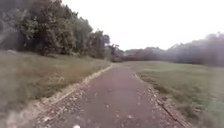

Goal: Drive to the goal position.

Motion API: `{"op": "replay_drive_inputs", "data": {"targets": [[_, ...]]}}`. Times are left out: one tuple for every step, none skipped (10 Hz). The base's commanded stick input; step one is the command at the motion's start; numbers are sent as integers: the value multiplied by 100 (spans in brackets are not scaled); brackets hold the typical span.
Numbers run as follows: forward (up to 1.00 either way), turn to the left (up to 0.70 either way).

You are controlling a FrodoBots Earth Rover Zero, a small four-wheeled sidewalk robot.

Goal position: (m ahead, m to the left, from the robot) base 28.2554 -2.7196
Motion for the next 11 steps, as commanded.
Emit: {"op": "replay_drive_inputs", "data": {"targets": [[70,-5],[70,-1],[70,-7],[70,-13],[70,-2],[70,-4],[70,-13],[70,-11],[70,0],[70,0],[70,0]]}}
